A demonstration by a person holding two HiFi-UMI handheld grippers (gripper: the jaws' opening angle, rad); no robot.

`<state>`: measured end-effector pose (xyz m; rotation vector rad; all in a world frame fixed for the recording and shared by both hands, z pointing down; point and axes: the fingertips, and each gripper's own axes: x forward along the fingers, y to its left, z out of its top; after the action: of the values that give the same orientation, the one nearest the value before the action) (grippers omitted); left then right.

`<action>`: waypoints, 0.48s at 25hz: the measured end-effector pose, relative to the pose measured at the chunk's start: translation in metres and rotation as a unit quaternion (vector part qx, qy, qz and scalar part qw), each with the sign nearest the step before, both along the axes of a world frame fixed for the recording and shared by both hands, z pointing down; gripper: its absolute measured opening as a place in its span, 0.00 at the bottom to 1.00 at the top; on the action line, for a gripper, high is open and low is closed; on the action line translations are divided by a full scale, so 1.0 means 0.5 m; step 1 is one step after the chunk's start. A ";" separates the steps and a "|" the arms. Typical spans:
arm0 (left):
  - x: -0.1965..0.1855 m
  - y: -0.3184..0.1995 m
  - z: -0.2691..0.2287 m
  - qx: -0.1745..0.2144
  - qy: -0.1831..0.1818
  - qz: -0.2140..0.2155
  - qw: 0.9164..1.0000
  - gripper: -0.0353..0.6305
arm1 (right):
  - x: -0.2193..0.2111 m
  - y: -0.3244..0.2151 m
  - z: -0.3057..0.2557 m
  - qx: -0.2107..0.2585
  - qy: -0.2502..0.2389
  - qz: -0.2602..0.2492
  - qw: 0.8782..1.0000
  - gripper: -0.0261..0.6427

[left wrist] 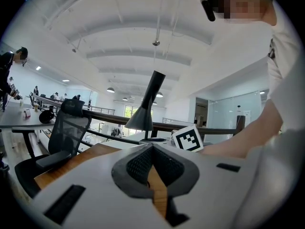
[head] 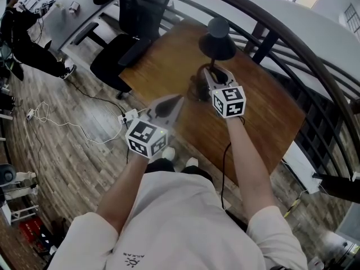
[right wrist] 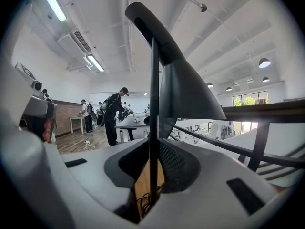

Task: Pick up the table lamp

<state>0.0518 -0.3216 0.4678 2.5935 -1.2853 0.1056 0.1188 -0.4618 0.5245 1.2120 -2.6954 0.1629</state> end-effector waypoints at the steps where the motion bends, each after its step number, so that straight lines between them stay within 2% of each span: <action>1: -0.002 -0.001 0.001 -0.001 0.000 -0.001 1.000 0.06 | 0.000 0.000 0.000 0.000 -0.001 0.002 1.000 0.14; 12: -0.007 -0.004 -0.001 -0.001 0.002 0.003 1.000 0.06 | 0.003 0.006 -0.005 -0.001 -0.003 0.013 1.000 0.13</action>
<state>0.0481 -0.3233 0.4674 2.5954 -1.2741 0.1024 0.1202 -0.4589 0.5220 1.2492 -2.6845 0.1742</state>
